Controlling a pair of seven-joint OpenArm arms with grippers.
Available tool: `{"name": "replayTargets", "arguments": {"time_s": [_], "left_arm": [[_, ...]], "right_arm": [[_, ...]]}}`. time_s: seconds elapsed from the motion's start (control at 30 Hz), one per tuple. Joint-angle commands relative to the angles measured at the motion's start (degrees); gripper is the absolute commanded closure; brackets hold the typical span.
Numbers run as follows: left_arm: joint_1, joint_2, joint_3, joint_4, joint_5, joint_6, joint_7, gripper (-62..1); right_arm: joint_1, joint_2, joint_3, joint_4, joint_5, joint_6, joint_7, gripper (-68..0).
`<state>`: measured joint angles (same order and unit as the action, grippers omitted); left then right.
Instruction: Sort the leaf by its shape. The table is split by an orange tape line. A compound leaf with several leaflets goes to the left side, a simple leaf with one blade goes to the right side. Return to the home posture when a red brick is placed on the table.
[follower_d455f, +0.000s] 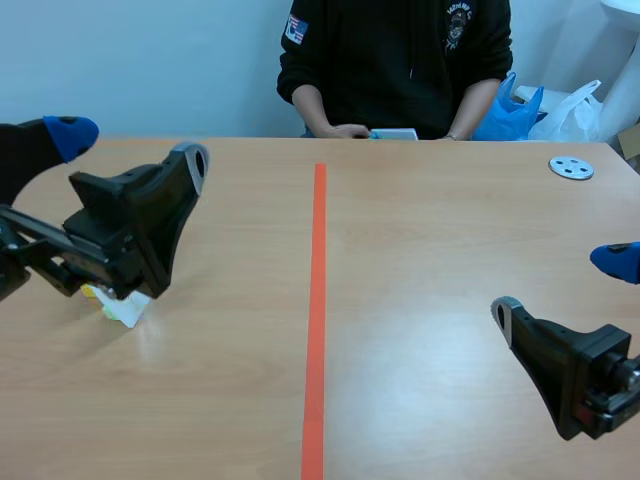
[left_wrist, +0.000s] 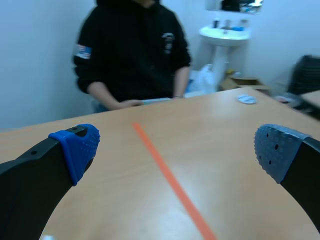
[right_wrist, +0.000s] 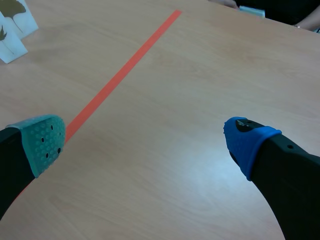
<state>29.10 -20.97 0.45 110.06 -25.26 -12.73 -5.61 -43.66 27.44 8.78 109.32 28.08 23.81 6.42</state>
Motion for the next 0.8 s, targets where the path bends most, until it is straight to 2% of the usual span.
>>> {"name": "replayTargets", "arguments": {"time_s": [0.0, 0.1, 0.17, 0.23, 0.4, 0.53, 0.77], "left_arm": [[1.86, 0.09, -0.04, 0.28, -0.39, -1.38, 1.20, -62.3], [5.25, -0.22, -0.04, 1.84, -0.74, -4.79, 5.29, -62.3], [6.86, -0.22, -0.04, 2.38, -0.74, -5.53, 6.97, -62.3], [8.20, -0.17, -0.04, 2.43, -0.70, -5.66, 7.65, -62.3], [10.03, -0.17, -0.04, 2.40, 0.37, -5.49, 10.54, -62.3], [11.08, -0.15, -0.04, 2.40, 0.44, -5.49, 11.37, -62.3], [11.02, 0.02, -0.04, 2.43, 0.44, -5.49, 10.99, -62.3]], "right_arm": [[0.81, 0.48, 0.33, 0.98, 0.70, 0.02, 1.03, -67.9], [0.79, 0.50, 0.33, 0.98, 1.38, 0.07, 0.72, -67.9], [0.76, 0.50, 0.33, 1.16, 2.89, 0.39, -0.02, -67.9], [0.63, 0.50, 0.57, 1.62, 3.69, 1.57, -0.76, -67.9], [-0.52, 0.50, 3.32, 3.80, 3.80, 2.62, -1.84, -67.9], [-2.47, 0.48, 5.79, 4.50, 6.67, 4.26, -2.27, -67.9], [-2.97, 0.48, 6.69, 4.50, 6.69, 4.37, -3.28, -67.9]]}}
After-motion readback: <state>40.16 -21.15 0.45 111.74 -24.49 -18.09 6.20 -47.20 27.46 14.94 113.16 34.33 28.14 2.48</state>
